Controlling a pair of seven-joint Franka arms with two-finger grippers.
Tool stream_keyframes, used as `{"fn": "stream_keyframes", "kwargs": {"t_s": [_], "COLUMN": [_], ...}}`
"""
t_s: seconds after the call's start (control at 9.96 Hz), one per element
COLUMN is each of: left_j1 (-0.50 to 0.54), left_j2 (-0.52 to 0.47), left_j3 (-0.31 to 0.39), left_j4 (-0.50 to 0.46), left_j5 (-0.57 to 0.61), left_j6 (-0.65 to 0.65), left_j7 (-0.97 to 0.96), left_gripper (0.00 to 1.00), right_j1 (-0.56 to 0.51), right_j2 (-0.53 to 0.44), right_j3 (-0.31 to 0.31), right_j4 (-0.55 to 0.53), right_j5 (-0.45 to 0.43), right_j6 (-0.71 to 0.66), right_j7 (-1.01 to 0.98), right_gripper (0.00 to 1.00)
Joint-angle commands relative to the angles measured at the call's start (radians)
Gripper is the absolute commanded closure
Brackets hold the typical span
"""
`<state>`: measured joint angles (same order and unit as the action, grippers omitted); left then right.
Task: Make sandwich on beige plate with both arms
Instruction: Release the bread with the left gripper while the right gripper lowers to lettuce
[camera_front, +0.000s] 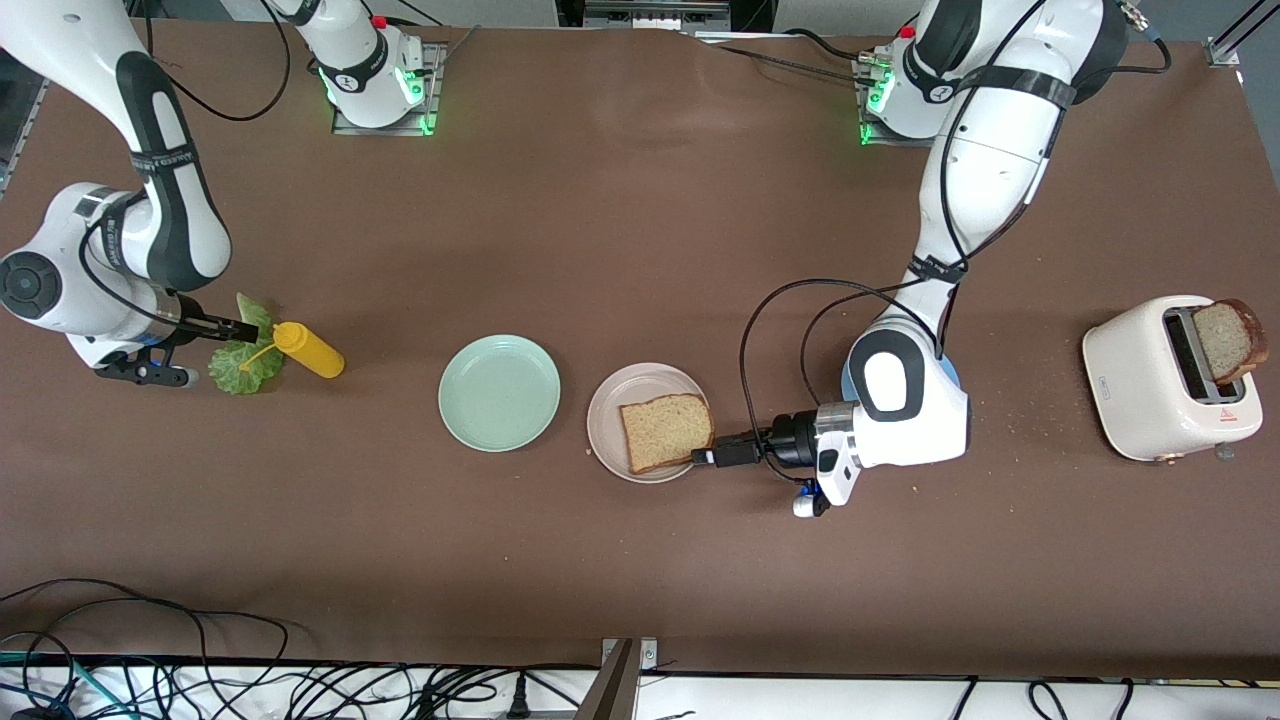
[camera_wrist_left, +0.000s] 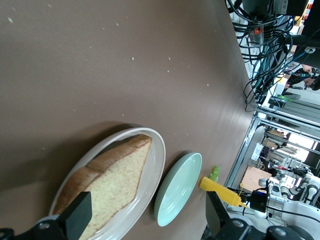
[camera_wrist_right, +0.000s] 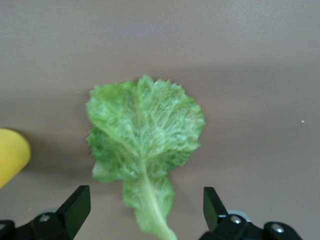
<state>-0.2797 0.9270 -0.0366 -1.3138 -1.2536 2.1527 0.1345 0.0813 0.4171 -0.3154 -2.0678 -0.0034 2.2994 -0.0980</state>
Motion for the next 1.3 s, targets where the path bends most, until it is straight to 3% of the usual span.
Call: {"fn": "stream_keyframes", "kwargs": {"t_s": [0.0, 0.3, 0.6, 0.7, 1.0, 1.2], "left_j1": [0.025, 0.069, 0.15, 0.178, 0.221, 0.22], "left_j2": [-0.049, -0.13, -0.348, -0.388, -0.508, -0.58], "left_j3": [0.003, 0.001, 0.001, 0.003, 0.062, 0.064], "left_j4": [-0.008, -0.044, -0.253, -0.281, -0.3, -0.301], "left_j5": [0.121, 0.369, 0.63, 0.693, 1.001, 1.127], "left_j6": [0.001, -0.013, -0.037, -0.081, -0.206, -0.252], "left_j7": [-0.093, -0.241, -0.243, -0.245, -0.243, -0.245], "left_gripper": [0.0, 0.0, 0.0, 0.0, 0.0, 0.0], "right_j1": [-0.011, -0.009, -0.009, -0.008, -0.011, -0.011], "right_j2": [0.031, 0.031, 0.031, 0.045, 0.078, 0.094], "right_j3": [0.006, 0.006, 0.007, 0.007, 0.007, 0.007], "right_j4": [-0.002, -0.002, -0.009, -0.005, 0.011, 0.014], "right_j5": [-0.003, -0.001, 0.005, 0.005, 0.005, 0.017], "right_j6": [0.046, 0.043, 0.034, 0.041, 0.064, 0.072], "right_j7": [-0.009, -0.009, -0.005, 0.0, 0.0, 0.0], "right_gripper": [0.0, 0.0, 0.0, 0.0, 0.0, 0.0]}}
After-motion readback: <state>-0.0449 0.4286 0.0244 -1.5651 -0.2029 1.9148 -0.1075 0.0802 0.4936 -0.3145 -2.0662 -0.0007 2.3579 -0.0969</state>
